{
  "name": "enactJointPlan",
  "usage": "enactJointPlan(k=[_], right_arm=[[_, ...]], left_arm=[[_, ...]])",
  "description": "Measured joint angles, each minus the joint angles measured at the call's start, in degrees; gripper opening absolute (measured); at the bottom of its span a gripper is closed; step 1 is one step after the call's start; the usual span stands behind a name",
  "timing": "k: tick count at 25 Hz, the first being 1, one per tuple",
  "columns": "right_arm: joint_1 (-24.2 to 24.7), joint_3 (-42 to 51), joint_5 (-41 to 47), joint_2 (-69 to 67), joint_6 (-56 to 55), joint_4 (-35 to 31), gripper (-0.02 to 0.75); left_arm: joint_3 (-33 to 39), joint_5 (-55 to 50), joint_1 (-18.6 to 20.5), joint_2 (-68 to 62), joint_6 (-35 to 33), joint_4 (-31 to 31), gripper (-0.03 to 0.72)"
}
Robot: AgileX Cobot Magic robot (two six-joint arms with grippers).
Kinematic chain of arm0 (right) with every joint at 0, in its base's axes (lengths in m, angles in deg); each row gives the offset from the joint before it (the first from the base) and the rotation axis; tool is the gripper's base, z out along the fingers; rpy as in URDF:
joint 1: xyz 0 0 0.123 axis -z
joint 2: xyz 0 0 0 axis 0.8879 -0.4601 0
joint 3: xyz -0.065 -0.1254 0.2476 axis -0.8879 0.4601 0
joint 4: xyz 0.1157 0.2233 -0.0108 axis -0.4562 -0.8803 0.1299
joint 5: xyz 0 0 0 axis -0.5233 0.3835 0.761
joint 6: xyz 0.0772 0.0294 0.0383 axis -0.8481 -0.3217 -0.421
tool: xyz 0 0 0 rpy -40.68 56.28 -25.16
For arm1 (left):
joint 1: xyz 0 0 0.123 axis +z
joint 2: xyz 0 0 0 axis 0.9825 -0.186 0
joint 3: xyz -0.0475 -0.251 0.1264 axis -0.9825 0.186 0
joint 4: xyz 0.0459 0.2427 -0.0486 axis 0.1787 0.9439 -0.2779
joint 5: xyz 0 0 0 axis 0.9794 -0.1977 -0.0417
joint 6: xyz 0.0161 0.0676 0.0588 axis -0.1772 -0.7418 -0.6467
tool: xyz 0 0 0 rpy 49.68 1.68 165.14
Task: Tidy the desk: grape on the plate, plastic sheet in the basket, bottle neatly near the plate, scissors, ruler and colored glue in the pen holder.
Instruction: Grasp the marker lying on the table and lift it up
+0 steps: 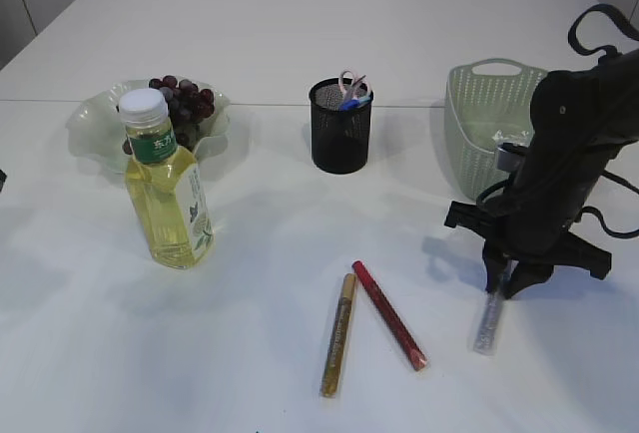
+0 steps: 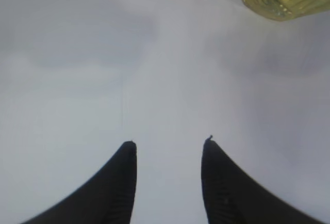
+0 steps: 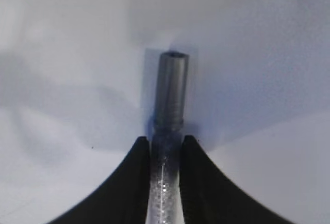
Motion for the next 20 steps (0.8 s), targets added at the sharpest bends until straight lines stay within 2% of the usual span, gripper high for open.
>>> enactJointPlan(k=[6,15,20], right_arm=[[0.0,0.0,0.0,0.0,-0.1,0.4,0.101],[0.0,0.0,0.0,0.1,0.4,-0.2,0.092],[0.0,-0.3,0.0,1.9,6.3,-3.3,0.092]], left_arm=[[0.0,0.0,0.0,0.0,0.0,0.0,0.308],[0.0,0.0,0.0,0.0,0.0,0.0,0.308],[0.0,0.0,0.0,0.0,0.0,0.0,0.308]])
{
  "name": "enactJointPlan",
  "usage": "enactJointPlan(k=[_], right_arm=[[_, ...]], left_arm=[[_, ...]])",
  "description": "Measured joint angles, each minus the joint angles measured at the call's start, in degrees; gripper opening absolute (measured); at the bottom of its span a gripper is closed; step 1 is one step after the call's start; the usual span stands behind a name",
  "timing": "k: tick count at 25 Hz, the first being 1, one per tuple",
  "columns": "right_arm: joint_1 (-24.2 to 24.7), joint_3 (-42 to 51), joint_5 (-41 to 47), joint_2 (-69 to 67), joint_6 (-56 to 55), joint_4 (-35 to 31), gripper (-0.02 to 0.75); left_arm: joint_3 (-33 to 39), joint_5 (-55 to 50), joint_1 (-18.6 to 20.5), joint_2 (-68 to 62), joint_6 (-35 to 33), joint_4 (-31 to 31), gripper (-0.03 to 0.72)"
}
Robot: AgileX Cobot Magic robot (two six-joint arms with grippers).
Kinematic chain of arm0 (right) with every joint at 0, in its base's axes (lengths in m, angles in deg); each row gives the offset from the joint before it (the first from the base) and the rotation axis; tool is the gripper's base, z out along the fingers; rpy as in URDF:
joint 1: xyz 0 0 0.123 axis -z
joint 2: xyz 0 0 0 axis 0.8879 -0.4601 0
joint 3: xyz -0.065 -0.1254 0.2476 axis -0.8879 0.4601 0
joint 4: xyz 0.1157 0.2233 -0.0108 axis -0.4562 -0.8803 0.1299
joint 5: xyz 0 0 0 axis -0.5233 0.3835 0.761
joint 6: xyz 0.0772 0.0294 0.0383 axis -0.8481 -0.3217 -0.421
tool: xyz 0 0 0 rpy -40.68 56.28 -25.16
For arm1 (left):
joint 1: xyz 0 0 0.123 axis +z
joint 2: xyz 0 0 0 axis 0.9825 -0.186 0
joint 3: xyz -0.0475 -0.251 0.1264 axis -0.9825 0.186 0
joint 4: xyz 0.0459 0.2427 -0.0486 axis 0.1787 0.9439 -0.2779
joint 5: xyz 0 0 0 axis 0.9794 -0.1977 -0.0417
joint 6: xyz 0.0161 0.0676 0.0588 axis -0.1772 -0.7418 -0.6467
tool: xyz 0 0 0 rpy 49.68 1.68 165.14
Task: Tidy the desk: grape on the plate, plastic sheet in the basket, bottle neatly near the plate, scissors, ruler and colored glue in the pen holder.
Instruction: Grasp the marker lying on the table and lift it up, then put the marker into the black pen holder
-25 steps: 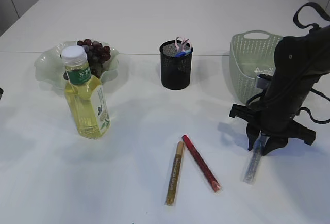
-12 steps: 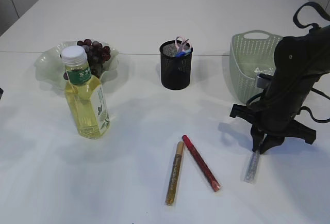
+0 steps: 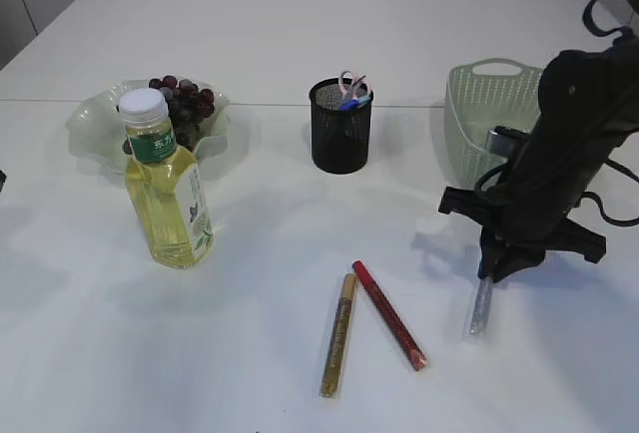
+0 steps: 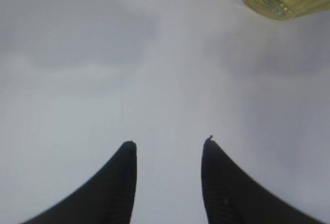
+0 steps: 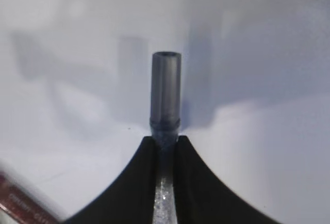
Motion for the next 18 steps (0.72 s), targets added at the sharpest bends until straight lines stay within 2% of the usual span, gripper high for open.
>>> enactJointPlan(k=[7,9,15,18], right_arm=[[0.0,-0.9,0.0,3.0,11.2,-7.9,0.092],[0.0,-2.3,0.2,3.4,17.2,-12.5,0.092],[0.0,-8.7,1.7,3.8,37.1,-32.3,0.092],[0.0,-12.6,1.6,3.8,44.5,-39.2,0.092]], left_arm=[[0.0,-0.1,0.0,0.0,0.0,0.0,0.308],[0.0,-0.1,0.0,0.0,0.0,0.0,0.308],[0.0,-0.1,0.0,0.0,0.0,0.0,0.308],[0.0,-0.3,0.0,0.0,0.0,0.0,0.308]])
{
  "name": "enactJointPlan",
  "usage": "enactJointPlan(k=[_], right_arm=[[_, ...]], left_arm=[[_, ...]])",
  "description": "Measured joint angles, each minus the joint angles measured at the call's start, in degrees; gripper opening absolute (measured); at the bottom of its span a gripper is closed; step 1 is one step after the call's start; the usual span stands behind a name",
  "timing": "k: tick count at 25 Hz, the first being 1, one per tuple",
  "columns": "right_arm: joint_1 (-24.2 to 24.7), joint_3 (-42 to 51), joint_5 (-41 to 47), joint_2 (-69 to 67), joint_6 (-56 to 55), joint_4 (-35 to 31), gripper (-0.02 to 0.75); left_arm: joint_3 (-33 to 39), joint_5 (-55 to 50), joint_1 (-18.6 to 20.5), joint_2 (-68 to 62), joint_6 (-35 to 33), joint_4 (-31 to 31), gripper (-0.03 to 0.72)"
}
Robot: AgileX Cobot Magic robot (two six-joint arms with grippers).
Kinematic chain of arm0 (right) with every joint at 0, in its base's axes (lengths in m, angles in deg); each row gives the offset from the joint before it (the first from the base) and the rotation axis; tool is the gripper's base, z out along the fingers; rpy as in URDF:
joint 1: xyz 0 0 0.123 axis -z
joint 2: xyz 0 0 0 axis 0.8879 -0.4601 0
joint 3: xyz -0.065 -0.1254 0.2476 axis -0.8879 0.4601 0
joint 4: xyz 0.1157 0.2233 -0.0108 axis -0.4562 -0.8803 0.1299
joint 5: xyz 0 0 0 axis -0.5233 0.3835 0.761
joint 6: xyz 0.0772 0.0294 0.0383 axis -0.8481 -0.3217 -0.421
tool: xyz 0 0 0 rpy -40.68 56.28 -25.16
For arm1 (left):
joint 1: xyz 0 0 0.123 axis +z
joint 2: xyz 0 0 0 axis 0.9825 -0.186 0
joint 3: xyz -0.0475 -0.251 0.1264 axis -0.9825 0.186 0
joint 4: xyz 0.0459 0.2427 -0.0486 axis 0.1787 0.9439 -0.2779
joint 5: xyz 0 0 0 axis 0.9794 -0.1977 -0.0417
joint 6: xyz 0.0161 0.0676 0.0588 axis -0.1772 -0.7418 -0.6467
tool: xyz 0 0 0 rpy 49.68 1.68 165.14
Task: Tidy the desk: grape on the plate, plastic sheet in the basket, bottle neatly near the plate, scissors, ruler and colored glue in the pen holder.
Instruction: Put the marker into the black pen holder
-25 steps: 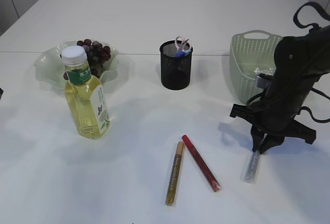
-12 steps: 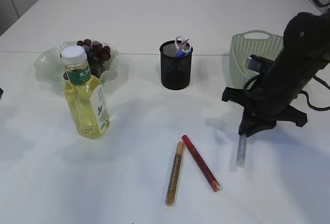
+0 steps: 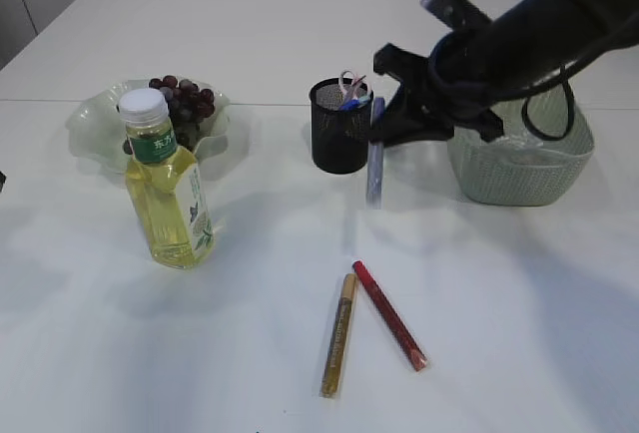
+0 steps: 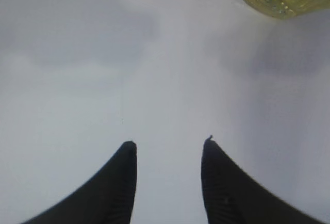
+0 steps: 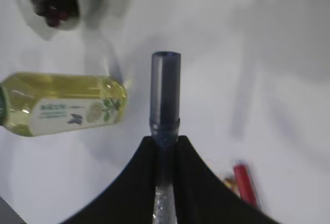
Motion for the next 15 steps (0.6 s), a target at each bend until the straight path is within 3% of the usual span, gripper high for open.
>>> enactJointPlan(k=[7,15], right_arm=[[0.2,-7.0,-4.4,0.0,13.9,-7.0,0.091],[4.5,-11.7,-5.3,-4.8,33.9,-26.7,0.091]], left_arm=[[0.0,-0.5,0.0,0.0,0.0,-0.3,0.308],[0.0,-1.4,0.0,0.0,0.0,-0.7,0.308]])
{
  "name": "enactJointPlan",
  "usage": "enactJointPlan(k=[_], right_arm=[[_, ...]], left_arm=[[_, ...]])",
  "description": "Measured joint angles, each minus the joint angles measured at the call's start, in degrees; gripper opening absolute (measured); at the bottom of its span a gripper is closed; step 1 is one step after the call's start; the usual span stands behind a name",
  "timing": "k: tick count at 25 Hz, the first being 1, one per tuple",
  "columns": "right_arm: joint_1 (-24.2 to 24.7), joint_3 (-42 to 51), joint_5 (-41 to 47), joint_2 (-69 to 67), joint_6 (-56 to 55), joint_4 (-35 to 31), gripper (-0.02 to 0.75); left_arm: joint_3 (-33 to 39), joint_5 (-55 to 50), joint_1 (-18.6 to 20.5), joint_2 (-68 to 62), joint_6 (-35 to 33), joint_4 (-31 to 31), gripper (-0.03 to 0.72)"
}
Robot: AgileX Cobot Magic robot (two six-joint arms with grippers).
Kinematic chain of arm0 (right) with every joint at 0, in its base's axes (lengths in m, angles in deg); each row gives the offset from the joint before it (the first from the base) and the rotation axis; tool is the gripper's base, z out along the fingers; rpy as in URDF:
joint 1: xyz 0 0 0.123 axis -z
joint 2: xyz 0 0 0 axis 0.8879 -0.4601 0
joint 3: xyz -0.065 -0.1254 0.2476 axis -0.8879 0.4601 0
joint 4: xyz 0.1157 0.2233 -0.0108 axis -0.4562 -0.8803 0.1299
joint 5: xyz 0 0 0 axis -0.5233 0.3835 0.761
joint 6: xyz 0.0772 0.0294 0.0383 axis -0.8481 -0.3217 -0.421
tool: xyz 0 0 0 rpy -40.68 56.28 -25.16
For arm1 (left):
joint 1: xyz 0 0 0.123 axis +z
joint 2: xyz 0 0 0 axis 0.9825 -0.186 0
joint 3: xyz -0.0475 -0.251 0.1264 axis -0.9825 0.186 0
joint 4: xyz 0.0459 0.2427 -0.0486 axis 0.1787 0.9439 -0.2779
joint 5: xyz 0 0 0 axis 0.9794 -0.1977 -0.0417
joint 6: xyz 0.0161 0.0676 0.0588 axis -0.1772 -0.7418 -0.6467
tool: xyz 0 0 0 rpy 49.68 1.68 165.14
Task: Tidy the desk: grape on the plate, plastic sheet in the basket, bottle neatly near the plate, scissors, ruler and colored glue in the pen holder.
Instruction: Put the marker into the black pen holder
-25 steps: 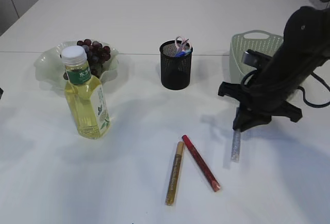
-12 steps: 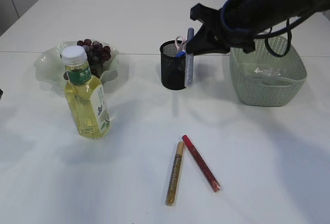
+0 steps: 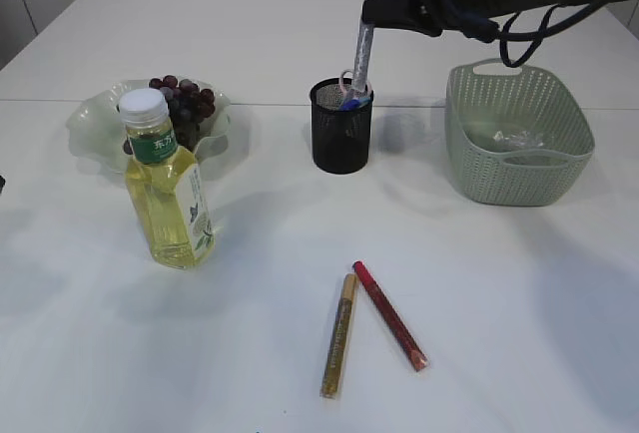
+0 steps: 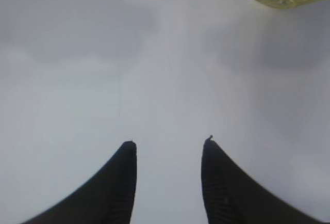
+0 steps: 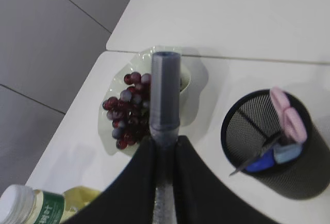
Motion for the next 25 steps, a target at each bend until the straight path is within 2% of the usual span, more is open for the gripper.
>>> enactJointPlan(k=[10,16,21,25], right_arm=[[0.6,-8.5,-0.4,-10.4,24.6,-17.4,0.09],[0.6,-13.3,0.1,-16.0,35.1,-21.1,0.09],[0.6,-14.9,0.3,-18.9,43.7,-27.3,0.09],[0.6,-15.1,0.7,-20.3,50.7,-28.3,0.09]], left_arm=[[0.0,-0.3,0.0,0.0,0.0,-0.4,0.308],[0.0,-0.4,0.0,0.0,0.0,-0.4,0.308],[0.0,-0.3,0.0,0.0,0.0,-0.4,0.308],[0.0,-0.2,0.0,0.0,0.0,0.0,0.308]])
